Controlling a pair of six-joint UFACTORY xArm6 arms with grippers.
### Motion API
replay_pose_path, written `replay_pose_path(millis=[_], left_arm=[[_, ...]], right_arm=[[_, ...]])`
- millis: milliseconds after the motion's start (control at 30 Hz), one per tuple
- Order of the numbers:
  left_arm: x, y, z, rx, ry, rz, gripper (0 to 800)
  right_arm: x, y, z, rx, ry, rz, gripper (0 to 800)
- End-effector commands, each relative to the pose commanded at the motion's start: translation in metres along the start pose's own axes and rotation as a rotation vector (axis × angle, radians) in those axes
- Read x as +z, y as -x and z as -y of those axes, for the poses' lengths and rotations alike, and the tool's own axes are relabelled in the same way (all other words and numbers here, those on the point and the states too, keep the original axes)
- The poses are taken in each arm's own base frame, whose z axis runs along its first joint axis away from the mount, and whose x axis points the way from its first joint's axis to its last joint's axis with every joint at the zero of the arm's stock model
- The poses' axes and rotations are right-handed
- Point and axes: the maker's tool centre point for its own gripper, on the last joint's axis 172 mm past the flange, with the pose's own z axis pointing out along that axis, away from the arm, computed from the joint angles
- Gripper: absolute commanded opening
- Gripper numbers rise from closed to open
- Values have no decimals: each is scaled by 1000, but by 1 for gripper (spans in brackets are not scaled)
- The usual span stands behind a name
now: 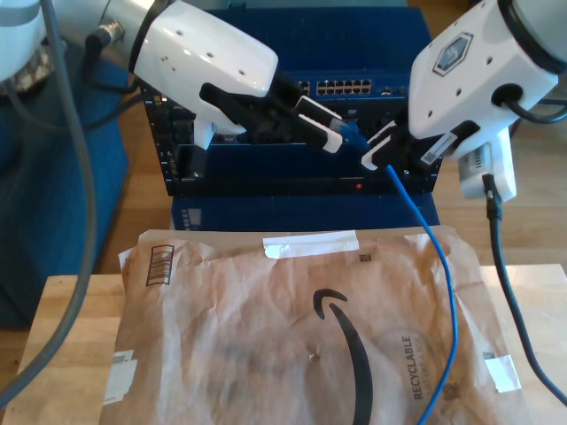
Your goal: Grab the cable and plug it in
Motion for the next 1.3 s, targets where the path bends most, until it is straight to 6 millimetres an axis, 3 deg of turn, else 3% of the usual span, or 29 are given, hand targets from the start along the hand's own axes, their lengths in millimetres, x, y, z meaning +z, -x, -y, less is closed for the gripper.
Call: replay_pose_path(millis=[633, 833, 1067, 1100, 1167, 1267, 1300], left_arm=[[0, 0, 0, 4, 3, 1, 238], [-3, -5, -10, 1, 39, 1, 107], [-3, -8, -10, -2, 41, 2, 36], [-3, -8, -10, 6, 41, 2, 30], [-2, -9, -10, 16, 38, 3, 22], [-2, -9, -8, 24, 37, 4, 7], [-1, -9, -8, 23, 35, 4, 6]], right_arm=[[5, 1, -4, 12, 19, 16, 10], [5, 2, -5, 13, 20, 17, 10], [6, 2, -5, 12, 22, 17, 23], [6, 2, -5, 12, 22, 17, 77], [8, 2, -6, 2, 27, 16, 446], [12, 2, -5, -17, 37, 21, 709], [11, 2, -5, -21, 36, 22, 746]])
